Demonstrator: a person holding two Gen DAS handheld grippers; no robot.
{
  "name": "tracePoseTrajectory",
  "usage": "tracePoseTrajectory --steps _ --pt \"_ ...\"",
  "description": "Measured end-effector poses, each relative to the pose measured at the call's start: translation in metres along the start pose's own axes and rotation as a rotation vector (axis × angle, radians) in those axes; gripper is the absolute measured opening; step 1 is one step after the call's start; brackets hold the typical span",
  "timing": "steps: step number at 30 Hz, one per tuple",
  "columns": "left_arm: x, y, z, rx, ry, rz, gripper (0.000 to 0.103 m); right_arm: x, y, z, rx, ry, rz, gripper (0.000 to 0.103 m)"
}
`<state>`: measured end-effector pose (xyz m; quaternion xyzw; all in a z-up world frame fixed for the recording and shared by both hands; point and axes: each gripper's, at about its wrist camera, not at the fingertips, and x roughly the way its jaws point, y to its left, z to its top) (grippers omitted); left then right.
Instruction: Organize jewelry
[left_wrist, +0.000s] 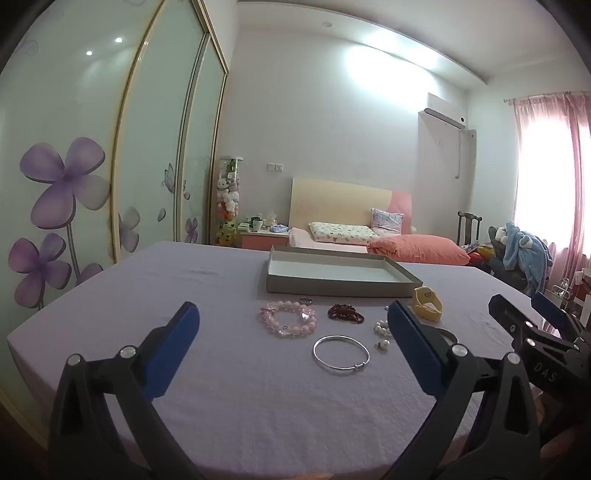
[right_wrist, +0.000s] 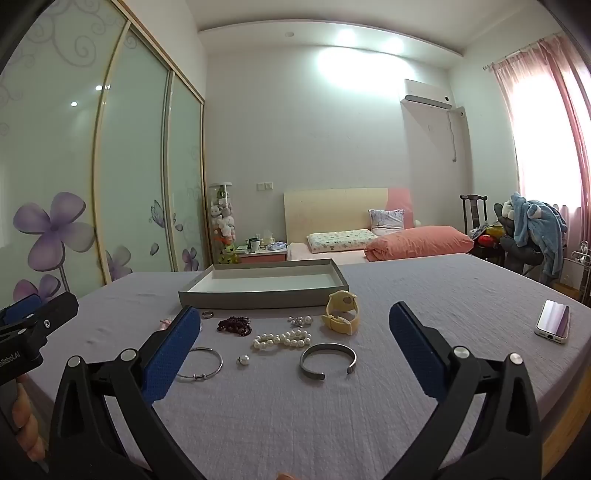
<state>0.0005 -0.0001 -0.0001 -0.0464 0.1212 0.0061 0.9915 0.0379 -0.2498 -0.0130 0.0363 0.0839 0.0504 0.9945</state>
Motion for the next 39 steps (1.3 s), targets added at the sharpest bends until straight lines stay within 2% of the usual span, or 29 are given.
tracePoseTrajectory --steps 39 --pt "-0.0001 0.0042 -0.0008 -0.004 -0.003 -0.001 0.099 -0.0015 -0.0010 0.0008 0.016 -0.001 0.001 0.101"
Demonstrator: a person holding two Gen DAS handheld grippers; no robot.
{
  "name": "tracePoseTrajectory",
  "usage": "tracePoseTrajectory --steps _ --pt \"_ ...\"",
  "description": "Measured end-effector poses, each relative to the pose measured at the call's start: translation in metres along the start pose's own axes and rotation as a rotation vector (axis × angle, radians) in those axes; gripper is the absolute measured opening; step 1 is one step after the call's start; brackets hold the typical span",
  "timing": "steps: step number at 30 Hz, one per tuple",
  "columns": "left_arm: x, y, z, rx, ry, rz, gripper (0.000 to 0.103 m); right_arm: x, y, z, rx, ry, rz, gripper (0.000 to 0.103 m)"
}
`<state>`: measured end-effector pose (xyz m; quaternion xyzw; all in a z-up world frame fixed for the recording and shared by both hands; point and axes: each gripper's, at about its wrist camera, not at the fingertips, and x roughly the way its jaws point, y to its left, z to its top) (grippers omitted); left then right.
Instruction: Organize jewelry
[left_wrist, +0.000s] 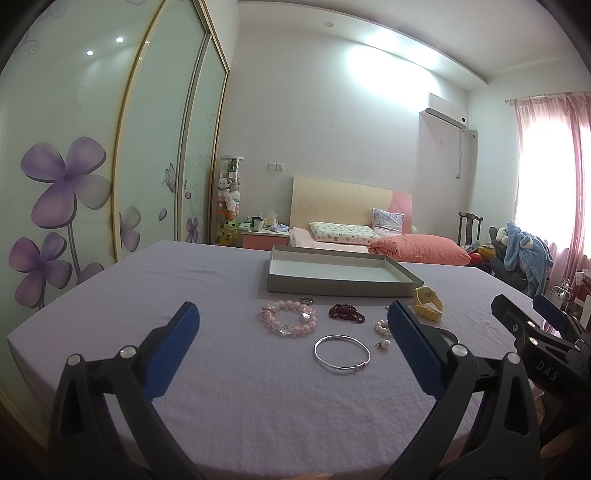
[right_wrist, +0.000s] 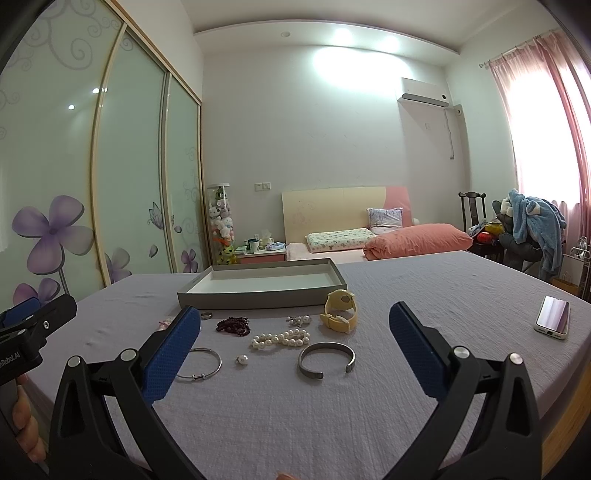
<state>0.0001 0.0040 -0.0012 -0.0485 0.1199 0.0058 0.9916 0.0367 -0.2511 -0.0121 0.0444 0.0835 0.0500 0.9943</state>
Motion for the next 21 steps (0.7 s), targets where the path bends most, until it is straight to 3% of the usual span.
tracePoseTrajectory --steps 21 --pt "0.0041 0.0014 -0.0008 -0.004 0.000 0.003 0.099 0.0006 0.0000 -0.0013 -0.001 0.000 0.002 0.101"
